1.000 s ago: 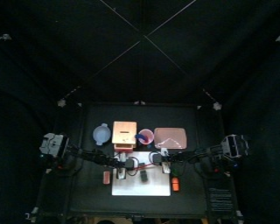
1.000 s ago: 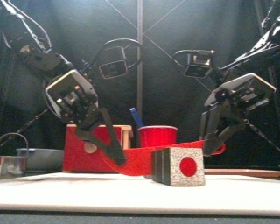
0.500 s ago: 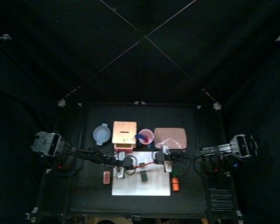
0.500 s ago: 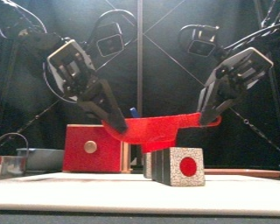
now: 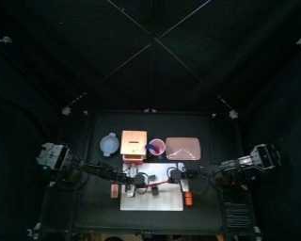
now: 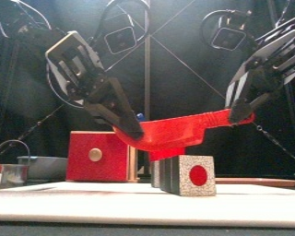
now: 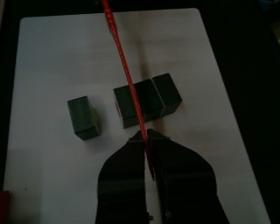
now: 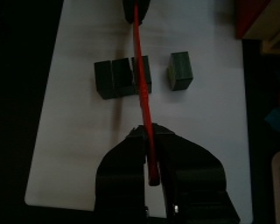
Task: Place sushi on board then cut the sushi with the knife then place the pieces on the plate
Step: Cut the sushi into 4 pieces
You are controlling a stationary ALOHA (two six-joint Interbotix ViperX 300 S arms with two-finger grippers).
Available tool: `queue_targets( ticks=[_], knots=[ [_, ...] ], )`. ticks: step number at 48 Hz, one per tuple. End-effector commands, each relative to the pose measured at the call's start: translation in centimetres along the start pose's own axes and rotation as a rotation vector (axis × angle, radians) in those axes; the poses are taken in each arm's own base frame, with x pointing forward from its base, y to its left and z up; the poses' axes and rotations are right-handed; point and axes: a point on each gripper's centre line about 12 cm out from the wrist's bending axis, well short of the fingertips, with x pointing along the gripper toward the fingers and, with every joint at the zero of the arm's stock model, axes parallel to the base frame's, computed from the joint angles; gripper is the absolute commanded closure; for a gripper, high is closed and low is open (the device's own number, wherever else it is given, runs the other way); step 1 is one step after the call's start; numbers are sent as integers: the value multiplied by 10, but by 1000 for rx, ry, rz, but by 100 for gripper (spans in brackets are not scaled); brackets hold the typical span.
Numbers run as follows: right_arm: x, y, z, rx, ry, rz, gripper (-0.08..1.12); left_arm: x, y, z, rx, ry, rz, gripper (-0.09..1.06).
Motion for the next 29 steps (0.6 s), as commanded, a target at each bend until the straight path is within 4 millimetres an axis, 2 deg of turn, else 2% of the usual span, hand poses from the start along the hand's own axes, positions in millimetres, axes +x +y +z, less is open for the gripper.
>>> queue_targets(
  ticks=[1,12,29],
  knots=[
    [0,-2,6,5,-20,-4,68,1,-11,19,25,-57,-22,66],
    [9,-2,-1,13,17,-4,68,2,-11,18,20,-54,-22,66],
    [10,0,-4,21,25,0,68,3,-17,22,24,-59,-34,66]
  ],
)
